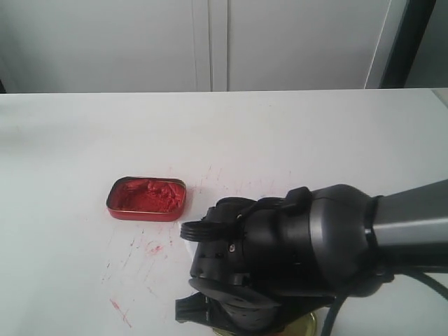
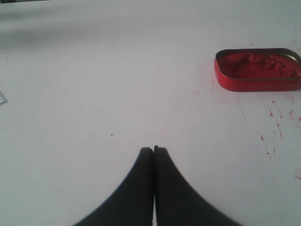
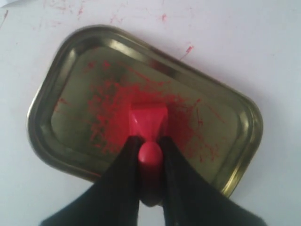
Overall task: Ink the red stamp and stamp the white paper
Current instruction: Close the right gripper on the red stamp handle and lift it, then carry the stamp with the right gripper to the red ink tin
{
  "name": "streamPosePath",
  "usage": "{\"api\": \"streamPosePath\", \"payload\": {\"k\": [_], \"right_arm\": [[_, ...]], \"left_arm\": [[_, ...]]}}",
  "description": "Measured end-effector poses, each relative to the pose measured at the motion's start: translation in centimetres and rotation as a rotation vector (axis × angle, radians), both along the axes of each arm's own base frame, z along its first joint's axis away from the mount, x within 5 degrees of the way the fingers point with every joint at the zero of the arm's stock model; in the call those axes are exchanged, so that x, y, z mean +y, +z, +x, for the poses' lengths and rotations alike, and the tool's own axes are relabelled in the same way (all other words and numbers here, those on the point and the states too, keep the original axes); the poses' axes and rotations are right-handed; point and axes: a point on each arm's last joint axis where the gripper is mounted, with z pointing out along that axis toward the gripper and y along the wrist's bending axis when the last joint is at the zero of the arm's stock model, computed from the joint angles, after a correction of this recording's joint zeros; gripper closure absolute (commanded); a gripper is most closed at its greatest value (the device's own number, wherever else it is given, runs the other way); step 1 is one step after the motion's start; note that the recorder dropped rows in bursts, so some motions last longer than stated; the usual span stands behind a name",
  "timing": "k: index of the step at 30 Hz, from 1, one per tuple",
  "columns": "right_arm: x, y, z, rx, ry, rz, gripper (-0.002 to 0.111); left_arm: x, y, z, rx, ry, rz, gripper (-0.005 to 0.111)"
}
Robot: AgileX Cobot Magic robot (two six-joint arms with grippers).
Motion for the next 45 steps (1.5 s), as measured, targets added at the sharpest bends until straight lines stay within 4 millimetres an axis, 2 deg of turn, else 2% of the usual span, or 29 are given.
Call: {"api": "streamPosePath", "payload": {"k": [13,27,36,45], "right_arm": [[-0.5,3.4,-0.1,-0.072,0.016,0.094,0.108],[-0.3,4.2,0.1,-0.102,0.143,0.118,0.108],[0.0,6.7,2.9,-0.125,0.249,0.154,0.108],[0.2,10.0,6.1,-0.141,0.311,0.237,0.108]], "left_arm": [[0.0,0.0,0.0,0.000,0.000,0.000,0.107],[0.0,0.0,0.0,0.000,0.000,0.000,0.107],[0.0,0.0,0.0,0.000,0.000,0.000,0.107],[0.0,0.0,0.0,0.000,0.000,0.000,0.107]]}}
